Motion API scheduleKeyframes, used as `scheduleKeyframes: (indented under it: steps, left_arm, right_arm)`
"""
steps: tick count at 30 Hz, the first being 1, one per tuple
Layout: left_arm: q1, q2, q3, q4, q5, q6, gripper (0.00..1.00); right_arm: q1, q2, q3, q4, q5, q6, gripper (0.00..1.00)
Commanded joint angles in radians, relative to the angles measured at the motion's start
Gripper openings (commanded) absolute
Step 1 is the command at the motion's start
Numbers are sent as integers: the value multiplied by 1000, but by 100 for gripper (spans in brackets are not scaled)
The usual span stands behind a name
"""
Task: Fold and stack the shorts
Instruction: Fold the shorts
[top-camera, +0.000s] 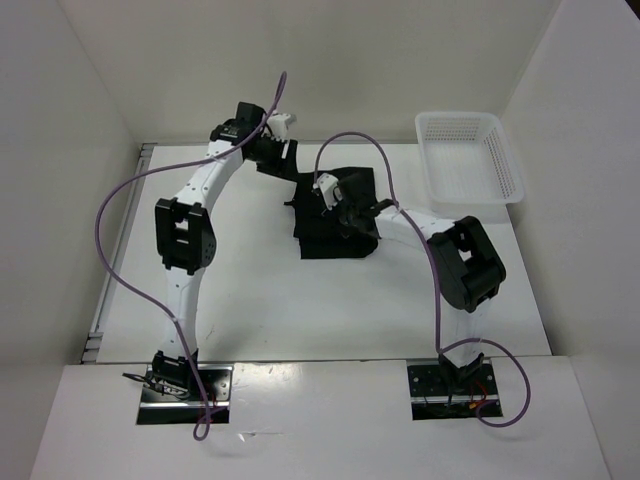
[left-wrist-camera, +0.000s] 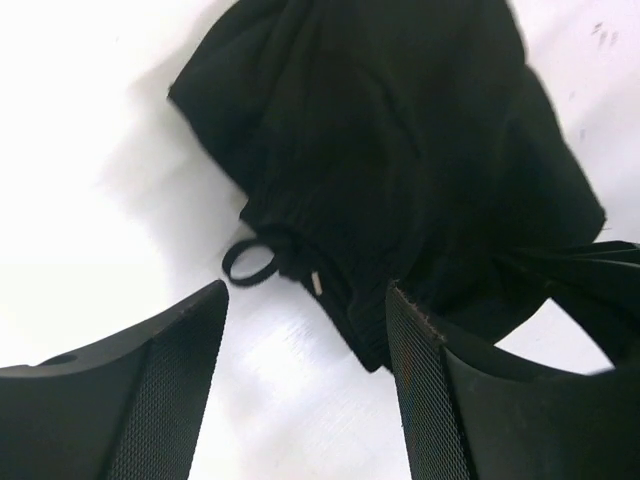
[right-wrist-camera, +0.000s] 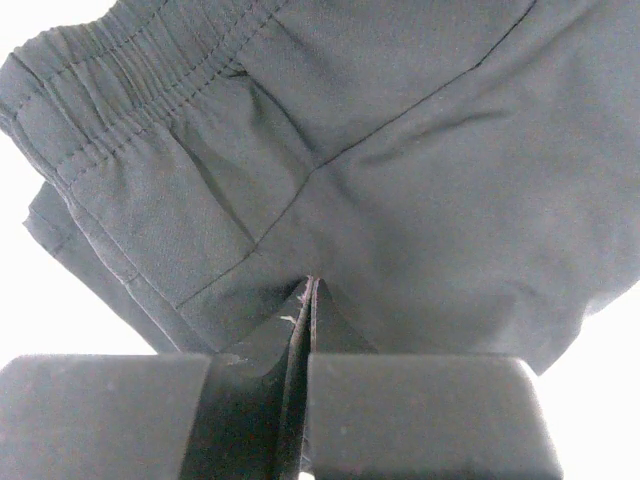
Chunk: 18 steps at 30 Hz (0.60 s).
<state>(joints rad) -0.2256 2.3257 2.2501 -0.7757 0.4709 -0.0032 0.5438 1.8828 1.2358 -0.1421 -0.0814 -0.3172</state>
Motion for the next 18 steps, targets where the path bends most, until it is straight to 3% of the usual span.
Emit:
scheduleKeyframes:
  steps: [1,10,18]
  left_arm:
    - [-24,52,65,-16,64,3,72]
    - [-44,167,103,-7,87,3,70]
    - [-44,231,132,33,-109,3,67]
  right_arm:
    - [18,-34,42,9,14,-43,0]
    - [73,13,30,22,25,-52,0]
    - [120,22,-21,13,45,-52,0]
